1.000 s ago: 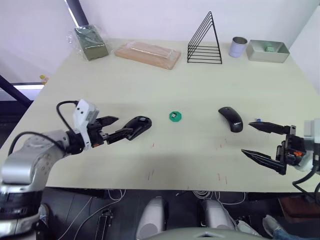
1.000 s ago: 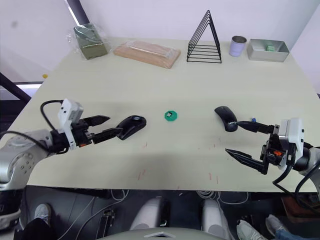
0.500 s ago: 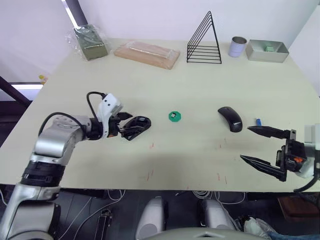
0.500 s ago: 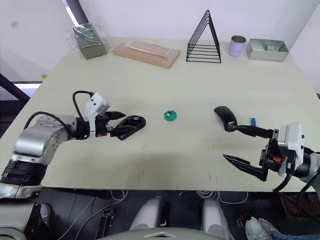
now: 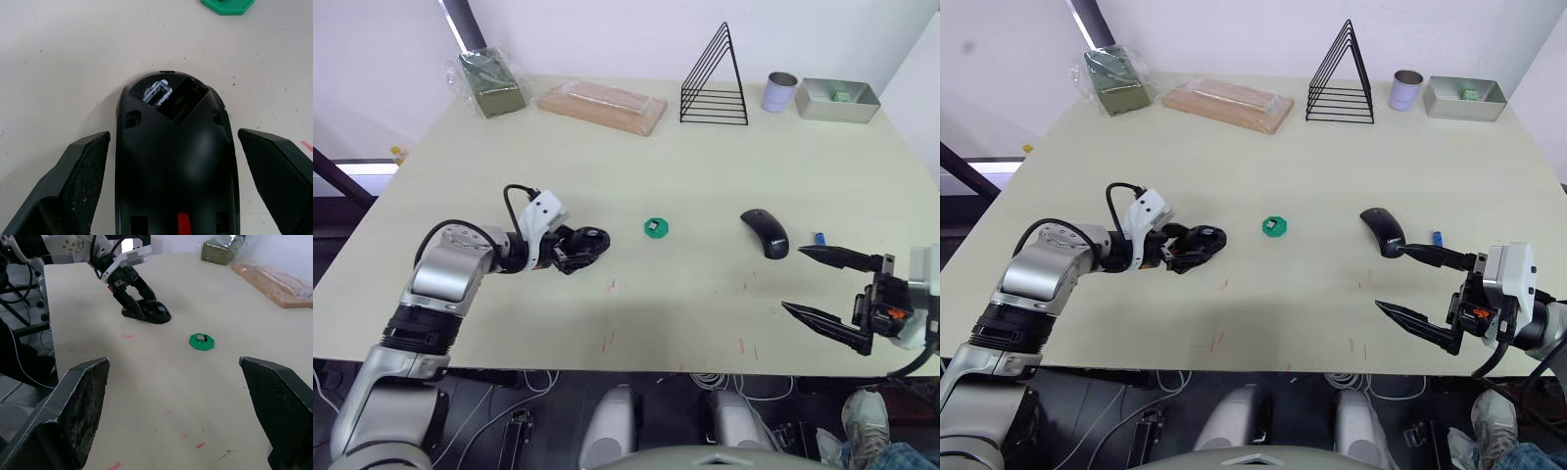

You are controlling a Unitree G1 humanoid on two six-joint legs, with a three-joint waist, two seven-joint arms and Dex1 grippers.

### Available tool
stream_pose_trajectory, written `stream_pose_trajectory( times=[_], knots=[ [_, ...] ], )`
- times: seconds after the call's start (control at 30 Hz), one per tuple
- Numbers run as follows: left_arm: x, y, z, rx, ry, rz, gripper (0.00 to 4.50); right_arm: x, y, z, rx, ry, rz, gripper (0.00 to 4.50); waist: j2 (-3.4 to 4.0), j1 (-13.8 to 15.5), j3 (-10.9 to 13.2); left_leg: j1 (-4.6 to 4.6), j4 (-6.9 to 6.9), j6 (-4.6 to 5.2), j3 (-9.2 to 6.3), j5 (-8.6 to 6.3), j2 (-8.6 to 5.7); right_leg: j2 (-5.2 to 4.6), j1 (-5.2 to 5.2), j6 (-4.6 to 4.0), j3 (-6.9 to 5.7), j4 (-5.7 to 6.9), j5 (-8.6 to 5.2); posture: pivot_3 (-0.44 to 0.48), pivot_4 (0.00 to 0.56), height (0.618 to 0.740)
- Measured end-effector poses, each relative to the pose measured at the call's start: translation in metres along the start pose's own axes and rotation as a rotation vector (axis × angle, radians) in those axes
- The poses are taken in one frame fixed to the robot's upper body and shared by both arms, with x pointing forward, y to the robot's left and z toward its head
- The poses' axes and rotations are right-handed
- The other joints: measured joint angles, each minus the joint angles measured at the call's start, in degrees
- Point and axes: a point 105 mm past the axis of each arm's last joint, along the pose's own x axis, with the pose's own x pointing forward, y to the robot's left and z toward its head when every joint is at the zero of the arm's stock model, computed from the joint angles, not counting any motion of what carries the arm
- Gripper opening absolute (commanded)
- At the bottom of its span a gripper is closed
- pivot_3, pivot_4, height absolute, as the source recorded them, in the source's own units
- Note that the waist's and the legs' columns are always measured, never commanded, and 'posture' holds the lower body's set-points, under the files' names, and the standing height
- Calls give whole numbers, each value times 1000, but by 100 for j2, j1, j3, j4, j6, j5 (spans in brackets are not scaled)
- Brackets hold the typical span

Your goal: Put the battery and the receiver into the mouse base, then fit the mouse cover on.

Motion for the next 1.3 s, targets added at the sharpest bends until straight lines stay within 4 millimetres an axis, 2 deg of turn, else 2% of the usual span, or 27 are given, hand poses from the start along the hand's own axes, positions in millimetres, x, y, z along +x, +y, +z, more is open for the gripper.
stream_pose_trajectory(
  times=[0.27, 0.33, 0.43, 0.8, 0.93, 1.07, 1.3],
  knots=[
    [4, 1, -2, 16, 4, -4, 4441, 1, 1, 0, -6, 2, -7, 4450, 0, -3, 0, 1, 5, 0, -1, 0, 0, 1, -1, 0, 1, 9, 0, 0, 150, 740],
    [5, 1, -2, 20, 4, -3, 4046, 1, 1, 0, -7, 3, -8, 4500, 0, -3, 0, 1, 7, 0, -1, 0, 0, 1, -1, 0, 1, 12, 0, 0, 150, 740],
    [5, 1, -2, 31, 2, -2, 2959, 0, 1, 0, -9, 5, -9, 4500, 0, -2, 0, 2, 10, 0, -2, 0, 0, 1, -1, 0, 1, 17, 0, 0, 150, 740],
    [3, -1, -3, 44, -3, -35, 2920, -1, 2, -3, 5, 14, -10, 4500, 0, -5, 0, 2, 14, 0, -2, 0, 0, 2, -2, 0, 2, 24, 0, 0, 150, 740],
    [-12, -6, 3, 79, -13, -99, 2920, -2, 3, -4, 10, 18, -11, 4500, -2, -3, 0, 2, 14, 0, -1, 0, 2, 3, -4, 0, 3, 25, 0, 0, 150, 740],
    [-16, -19, 10, 143, -22, -170, 2920, -3, 4, -4, 11, 20, -6, 4500, -2, -2, 0, 1, 16, 0, 0, 0, 2, 3, -3, 0, 4, 25, -1, 0, 150, 740],
    [-10, -68, 36, 348, -56, -341, 2920, -12, 11, -9, 29, 63, 19, 4500, -2, 6, 0, 0, 19, 0, -2, 0, 2, 4, -2, -1, 3, 27, -1, 0, 150, 740]
  ],
)
